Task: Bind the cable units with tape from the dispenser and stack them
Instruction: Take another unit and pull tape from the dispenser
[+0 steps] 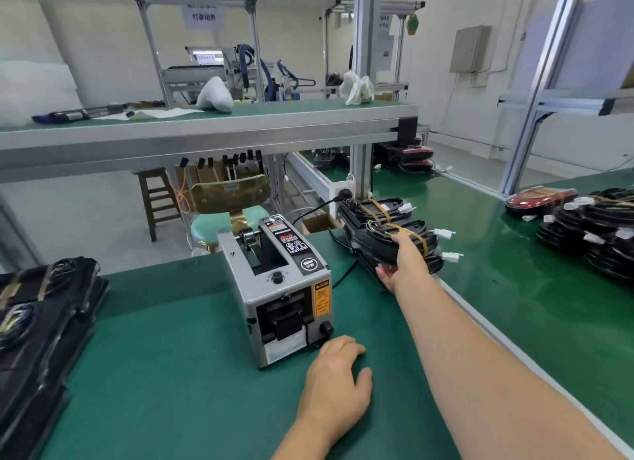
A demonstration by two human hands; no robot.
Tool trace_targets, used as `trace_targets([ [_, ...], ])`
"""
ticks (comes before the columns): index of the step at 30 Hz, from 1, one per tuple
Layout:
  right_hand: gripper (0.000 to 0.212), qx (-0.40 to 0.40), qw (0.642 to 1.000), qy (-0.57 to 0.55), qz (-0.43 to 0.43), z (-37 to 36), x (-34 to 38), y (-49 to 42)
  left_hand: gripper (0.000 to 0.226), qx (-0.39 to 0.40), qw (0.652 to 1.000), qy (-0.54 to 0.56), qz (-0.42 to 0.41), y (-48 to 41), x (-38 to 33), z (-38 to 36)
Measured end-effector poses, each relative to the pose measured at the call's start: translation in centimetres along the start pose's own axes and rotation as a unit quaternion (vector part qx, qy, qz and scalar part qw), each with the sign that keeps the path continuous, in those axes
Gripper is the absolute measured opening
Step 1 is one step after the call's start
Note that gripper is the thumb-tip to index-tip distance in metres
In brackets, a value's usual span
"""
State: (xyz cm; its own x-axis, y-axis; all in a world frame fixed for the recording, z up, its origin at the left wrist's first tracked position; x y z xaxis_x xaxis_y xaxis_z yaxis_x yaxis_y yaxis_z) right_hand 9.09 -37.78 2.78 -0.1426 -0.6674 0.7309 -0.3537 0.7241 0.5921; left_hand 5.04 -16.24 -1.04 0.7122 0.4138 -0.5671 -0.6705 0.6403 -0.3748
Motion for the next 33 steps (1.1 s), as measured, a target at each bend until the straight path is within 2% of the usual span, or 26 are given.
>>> trace_targets([
  [3, 0.032, 0.046, 0.998, -0.036, 0.004, 0.2, -1.1, 1.4, 0.037, -0.010, 1.000, 0.020, 0.012, 0.0, 0.1, 0.2],
  [8, 0.017, 0.095, 0.984, -0.149, 0.007, 1.9, -4.1, 5.6, 0.035, -0.013, 0.998, 0.050, 0.036, -0.1, 0.4, 0.7],
  [11, 0.027, 0.133, 0.958, -0.250, -0.037, 3.3, -6.6, 8.5, 0.030, -0.010, 0.994, 0.092, 0.062, 0.0, 0.4, 1.2],
  [14, 0.033, 0.150, 0.937, -0.304, -0.085, 4.3, -8.6, 10.9, 0.024, -0.013, 0.982, 0.153, 0.109, 0.1, 0.5, 1.9],
  [16, 0.033, 0.156, 0.926, -0.328, -0.104, 4.6, -9.4, 12.4, 0.024, -0.010, 0.957, 0.238, 0.165, 0.7, 0.9, 2.4],
  [19, 0.038, 0.187, 0.902, -0.362, -0.139, 4.8, -10.7, 14.3, 0.031, -0.030, 0.897, 0.387, 0.210, 1.9, 0.7, 3.4],
  [21, 0.041, 0.225, 0.895, -0.350, -0.159, 4.6, -11.9, 15.9, 0.043, -0.047, 0.889, 0.405, 0.211, 2.6, -0.1, 4.2],
  [23, 0.046, 0.245, 0.900, -0.326, -0.155, 4.4, -13.1, 17.2, 0.064, -0.071, 0.892, 0.393, 0.210, 3.1, -0.5, 5.0],
  [25, 0.048, 0.261, 0.898, -0.319, -0.154, 4.2, -14.1, 18.6, 0.074, -0.098, 0.915, 0.336, 0.199, 3.5, -0.5, 6.4],
  [29, 0.037, 0.281, 0.897, -0.290, -0.182, 3.8, -16.4, 21.5, 0.071, -0.119, 0.987, 0.063, 0.083, 3.7, -1.1, 11.0],
  [30, 0.038, 0.290, 0.893, -0.283, -0.195, 3.8, -17.0, 22.2, 0.067, -0.121, 0.990, 0.023, 0.062, 3.7, -1.2, 12.0],
  [33, 0.042, 0.333, 0.875, -0.269, -0.227, 3.5, -18.1, 24.5, 0.056, -0.118, 0.990, 0.010, 0.071, 4.2, -1.0, 14.5],
])
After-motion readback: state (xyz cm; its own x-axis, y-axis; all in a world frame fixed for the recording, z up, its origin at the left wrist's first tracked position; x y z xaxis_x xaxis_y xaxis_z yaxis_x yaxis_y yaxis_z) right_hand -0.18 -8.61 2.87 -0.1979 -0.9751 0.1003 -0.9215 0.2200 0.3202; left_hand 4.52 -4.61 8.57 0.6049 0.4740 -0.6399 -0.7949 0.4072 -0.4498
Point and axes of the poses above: each hand's wrist, its own y-axis away from the middle knuckle, its own z-axis out of the back of the hand, x = y × z, the point moved 6 cm from there along -y, towards the middle knuckle, and after that the axes turned 7 degrees about -x, right-handed, at the moved point
